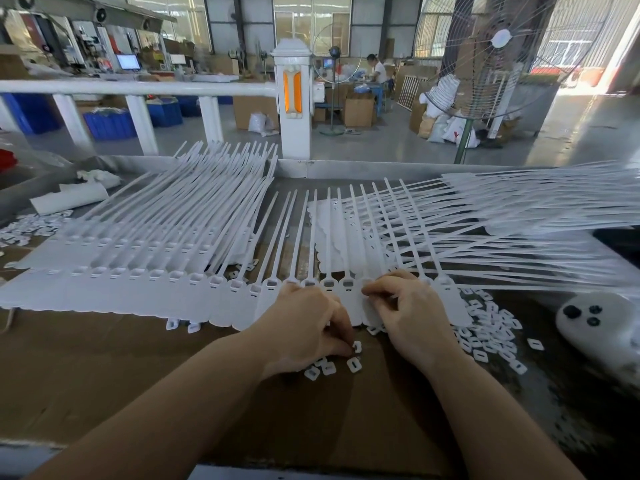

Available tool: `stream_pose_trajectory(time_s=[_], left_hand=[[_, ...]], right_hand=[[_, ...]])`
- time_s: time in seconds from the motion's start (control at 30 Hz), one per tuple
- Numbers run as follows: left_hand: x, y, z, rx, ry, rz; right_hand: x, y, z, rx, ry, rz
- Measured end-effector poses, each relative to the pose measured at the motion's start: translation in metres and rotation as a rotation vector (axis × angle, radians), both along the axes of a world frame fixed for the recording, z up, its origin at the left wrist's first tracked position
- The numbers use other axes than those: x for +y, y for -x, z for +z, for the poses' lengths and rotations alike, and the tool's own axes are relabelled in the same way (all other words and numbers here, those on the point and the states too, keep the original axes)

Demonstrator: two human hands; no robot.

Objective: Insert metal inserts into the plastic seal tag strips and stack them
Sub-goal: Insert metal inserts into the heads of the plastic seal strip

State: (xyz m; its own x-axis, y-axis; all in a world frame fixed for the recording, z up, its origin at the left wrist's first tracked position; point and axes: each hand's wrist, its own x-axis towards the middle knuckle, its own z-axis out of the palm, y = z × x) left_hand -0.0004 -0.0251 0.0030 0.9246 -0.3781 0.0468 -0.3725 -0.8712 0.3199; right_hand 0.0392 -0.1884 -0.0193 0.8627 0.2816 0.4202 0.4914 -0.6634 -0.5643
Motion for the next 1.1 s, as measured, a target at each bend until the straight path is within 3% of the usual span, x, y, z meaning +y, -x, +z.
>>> stream_pose_trajectory(time_s=[0.13, 0.37, 0.53, 0.9, 1.1], left_hand=[[0.001, 0.001, -0.001, 0.012, 0.063, 0.006], [-0.004, -0.007, 0.003, -0.032, 0.364, 0.2], [0.0, -0.006, 0.005, 0.025, 0.27, 0.153], [0.007, -0.003, 0.004, 0.063, 0.253, 0.127], [0.0, 0.0, 0.002, -0.081, -0.043, -0.015]], right_hand=[[0.0, 0.0, 0.0, 0.01, -0.013, 0.009], [0.001, 0.002, 0.003, -0.004, -0.074, 0.03], [0.0, 0.002, 0.003, 0.013, -0.061, 0.017], [0.0, 0.002, 0.003, 0.005, -0.043, 0.008], [0.0, 0.002, 0.003, 0.015, -0.035, 0.006]])
